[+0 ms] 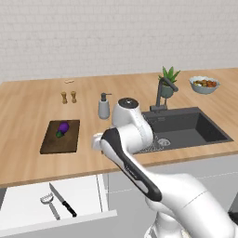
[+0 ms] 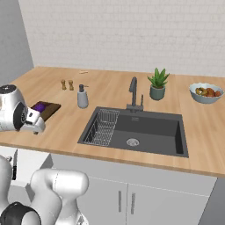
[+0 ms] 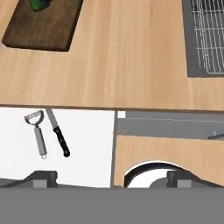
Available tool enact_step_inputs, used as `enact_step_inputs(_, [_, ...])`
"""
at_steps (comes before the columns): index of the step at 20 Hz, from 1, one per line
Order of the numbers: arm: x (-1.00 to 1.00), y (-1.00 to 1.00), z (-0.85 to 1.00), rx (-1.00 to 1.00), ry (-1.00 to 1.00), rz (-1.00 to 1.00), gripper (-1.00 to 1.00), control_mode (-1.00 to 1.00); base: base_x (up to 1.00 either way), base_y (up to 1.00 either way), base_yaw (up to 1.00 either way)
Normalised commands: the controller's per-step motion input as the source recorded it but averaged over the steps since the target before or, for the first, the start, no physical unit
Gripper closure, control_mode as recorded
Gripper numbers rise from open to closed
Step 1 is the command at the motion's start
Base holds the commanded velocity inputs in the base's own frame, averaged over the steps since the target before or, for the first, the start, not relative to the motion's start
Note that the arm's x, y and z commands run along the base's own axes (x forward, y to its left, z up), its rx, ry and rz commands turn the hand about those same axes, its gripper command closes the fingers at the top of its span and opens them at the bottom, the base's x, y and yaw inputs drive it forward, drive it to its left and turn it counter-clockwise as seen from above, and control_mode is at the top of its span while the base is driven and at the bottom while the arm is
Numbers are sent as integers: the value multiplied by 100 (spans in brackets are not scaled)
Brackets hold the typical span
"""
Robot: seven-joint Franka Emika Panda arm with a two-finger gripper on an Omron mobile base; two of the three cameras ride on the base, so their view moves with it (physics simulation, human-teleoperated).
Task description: Place the appropriate cutting tool for cutting the eggplant skin on the cutting board.
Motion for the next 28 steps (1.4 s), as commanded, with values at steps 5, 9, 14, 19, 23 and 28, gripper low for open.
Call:
enact_step_inputs(5, [0,99,-37,13,5,-3,-100,-100,0,0,0])
enact_step_inputs(9, [0,100,-34,12,6,0,-100,-100,0,0,0])
enact_step_inputs(14, [-2,77,-18,6,4,0,-100,-100,0,0,0])
enact_step_inputs(19, [-12,87,-6,-9,0,5,-100,-100,0,0,0])
enact_step_inputs(23, [-10,89,-21,-2,0,5,-100,-100,0,0,0])
enact_step_inputs(28, [-1,36,-11,0,0,2,-100,-100,0,0,0])
